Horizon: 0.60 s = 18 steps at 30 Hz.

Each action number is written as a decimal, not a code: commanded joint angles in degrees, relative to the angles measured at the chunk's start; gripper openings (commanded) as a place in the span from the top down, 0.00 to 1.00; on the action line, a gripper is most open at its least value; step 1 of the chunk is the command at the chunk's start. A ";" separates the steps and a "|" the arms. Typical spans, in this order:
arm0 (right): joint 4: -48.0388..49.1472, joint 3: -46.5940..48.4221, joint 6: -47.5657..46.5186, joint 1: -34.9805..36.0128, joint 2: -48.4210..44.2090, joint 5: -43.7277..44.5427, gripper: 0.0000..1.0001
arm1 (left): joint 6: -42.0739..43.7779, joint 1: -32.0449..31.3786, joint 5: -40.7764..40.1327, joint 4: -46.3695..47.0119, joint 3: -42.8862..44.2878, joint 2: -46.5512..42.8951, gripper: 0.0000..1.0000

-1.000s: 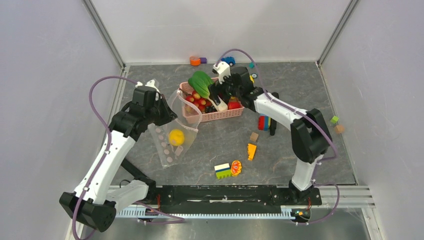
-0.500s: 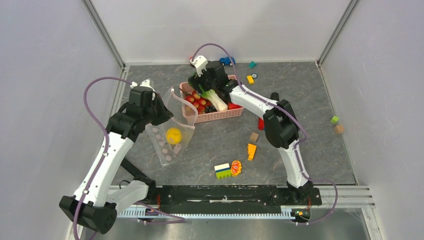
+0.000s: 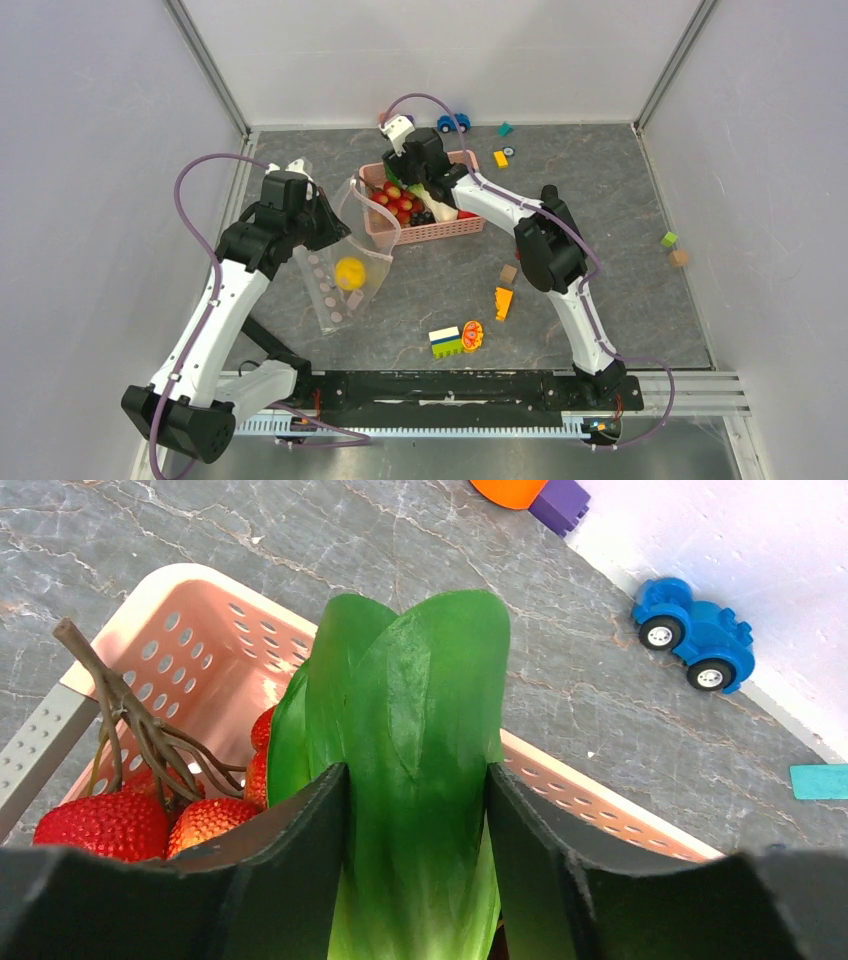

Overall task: Place the food in the zip-top bag and seal the zipper
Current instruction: Pick up the fake vegetable from the bin.

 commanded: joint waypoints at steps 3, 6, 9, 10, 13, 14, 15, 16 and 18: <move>1.28 2.26 -1.06 0.01 0.40 3.54 0.64 | 2.18 0.47 0.94 0.76 1.34 -0.05 0.98; 1.53 1.37 -0.65 -0.01 -1.77 2.60 0.85 | 2.21 0.51 0.86 0.72 1.33 -0.06 0.98; 2.80 -0.57 -0.40 -0.02 -5.03 1.11 1.00 | 2.18 0.62 0.99 0.75 1.32 -0.07 0.98; 2.90 -2.03 -0.10 -0.02 -6.80 0.57 1.00 | 2.16 0.61 1.04 0.72 1.33 -0.11 0.98; 8.42 -7.90 1.25 -0.04 -13.22 -0.69 1.00 | 2.14 0.77 1.46 0.80 1.32 0.00 0.98; 10.09 -10.14 1.68 0.02 -15.73 -1.42 1.00 | 2.10 0.82 1.88 0.95 1.25 -0.03 0.98; 11.23 -12.01 2.20 0.06 -17.78 -2.31 1.00 | 2.00 0.86 2.55 1.18 1.09 0.04 0.98; 13.01 -14.81 3.04 0.02 -20.26 -3.02 1.00 | 2.01 0.95 3.19 1.40 0.98 0.08 0.98; 17.56 -20.52 4.50 0.06 -24.94 -4.65 1.00 | 2.00 1.17 4.83 1.91 0.80 0.28 0.98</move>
